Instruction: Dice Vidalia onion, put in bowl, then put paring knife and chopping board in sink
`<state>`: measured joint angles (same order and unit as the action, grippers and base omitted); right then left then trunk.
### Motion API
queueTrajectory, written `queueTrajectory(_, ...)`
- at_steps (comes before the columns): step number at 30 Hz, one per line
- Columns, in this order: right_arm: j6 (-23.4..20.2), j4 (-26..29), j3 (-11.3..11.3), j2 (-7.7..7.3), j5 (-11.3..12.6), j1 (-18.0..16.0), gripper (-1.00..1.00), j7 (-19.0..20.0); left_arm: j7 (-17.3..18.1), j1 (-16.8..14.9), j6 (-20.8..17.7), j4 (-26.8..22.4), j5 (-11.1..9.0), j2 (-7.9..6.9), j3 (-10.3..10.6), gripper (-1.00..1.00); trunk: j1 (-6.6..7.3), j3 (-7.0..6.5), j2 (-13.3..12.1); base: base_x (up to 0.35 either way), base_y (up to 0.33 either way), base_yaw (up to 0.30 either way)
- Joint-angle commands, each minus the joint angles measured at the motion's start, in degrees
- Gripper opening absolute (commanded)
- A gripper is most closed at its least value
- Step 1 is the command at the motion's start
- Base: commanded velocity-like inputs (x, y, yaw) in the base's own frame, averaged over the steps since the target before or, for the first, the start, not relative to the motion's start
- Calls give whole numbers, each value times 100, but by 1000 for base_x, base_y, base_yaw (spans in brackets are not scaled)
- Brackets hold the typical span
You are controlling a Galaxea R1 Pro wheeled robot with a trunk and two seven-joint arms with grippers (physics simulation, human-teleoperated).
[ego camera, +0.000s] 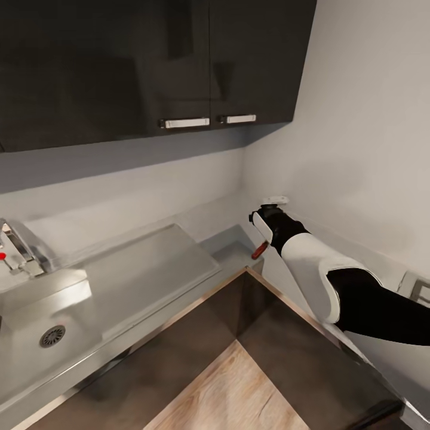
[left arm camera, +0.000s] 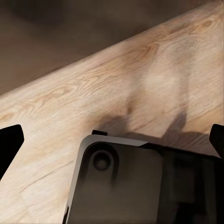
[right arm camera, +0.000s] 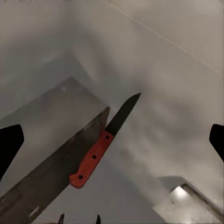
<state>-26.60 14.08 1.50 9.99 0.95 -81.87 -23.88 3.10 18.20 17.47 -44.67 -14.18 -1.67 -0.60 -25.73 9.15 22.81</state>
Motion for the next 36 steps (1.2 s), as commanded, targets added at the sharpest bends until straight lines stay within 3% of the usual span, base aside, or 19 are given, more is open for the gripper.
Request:
queueTrajectory(1,-38,7,17,1,10,-4,100,-20,33,0,2,-6,-59,0,-2,100,-5,11,11,173,-2,0)
queueTrajectory(9,-36,7,17,1,10,-4,100,-20,33,4,2,-6,-59,0,-2,100,-5,11,11,195,-45,0)
queueTrajectory(24,-35,7,17,1,10,-4,100,-20,33,4,2,-6,-59,0,-2,100,-5,11,11,251,-196,0)
queueTrajectory(36,-37,-1,17,1,10,-4,100,-20,33,5,2,-5,-59,0,-2,100,-5,11,11,56,-49,0)
